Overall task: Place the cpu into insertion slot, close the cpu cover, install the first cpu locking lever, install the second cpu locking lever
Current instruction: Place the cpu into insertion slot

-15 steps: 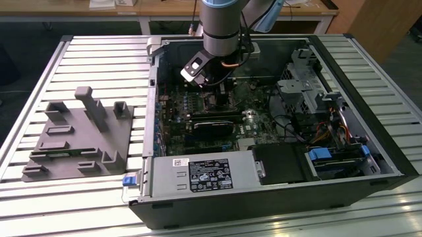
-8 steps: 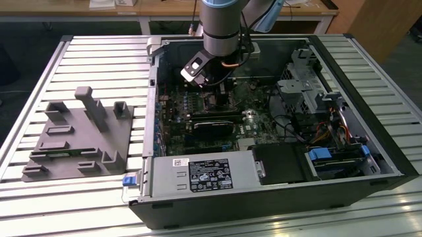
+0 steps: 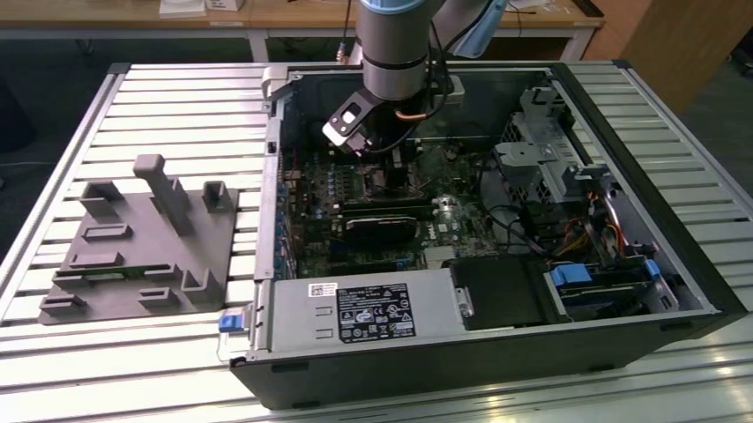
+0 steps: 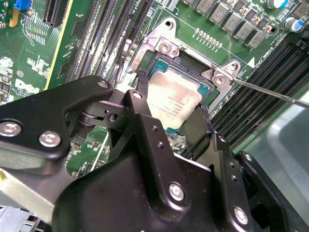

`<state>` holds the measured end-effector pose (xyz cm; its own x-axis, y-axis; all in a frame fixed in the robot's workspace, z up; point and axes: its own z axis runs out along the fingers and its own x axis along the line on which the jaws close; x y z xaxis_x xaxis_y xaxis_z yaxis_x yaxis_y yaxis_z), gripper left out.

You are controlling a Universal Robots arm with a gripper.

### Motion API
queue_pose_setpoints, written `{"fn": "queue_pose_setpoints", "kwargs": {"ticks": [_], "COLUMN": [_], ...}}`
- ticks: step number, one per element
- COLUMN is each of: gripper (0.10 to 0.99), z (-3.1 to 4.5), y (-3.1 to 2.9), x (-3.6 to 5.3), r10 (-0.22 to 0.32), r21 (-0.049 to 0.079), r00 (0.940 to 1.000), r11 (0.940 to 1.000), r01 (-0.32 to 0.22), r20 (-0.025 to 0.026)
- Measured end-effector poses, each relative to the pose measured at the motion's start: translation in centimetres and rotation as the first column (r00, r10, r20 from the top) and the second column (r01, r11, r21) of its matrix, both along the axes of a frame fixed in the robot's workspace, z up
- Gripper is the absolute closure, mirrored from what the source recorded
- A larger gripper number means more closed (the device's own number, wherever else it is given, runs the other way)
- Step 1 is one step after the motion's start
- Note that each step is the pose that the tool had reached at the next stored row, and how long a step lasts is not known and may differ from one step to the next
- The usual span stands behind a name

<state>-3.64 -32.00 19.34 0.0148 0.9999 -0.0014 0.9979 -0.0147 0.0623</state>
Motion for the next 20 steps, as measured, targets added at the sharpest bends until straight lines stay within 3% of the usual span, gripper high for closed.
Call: {"fn": "queue_pose_setpoints", "kwargs": {"ticks": [20], "gripper": [0.549], "z": [0.0], "y": [0.0], "x": [0.03], "r10": [0.0], "r21": [0.0], "r00": [1.0], "r11": [1.0], "r01": [0.0], "r20": [0.0]}}
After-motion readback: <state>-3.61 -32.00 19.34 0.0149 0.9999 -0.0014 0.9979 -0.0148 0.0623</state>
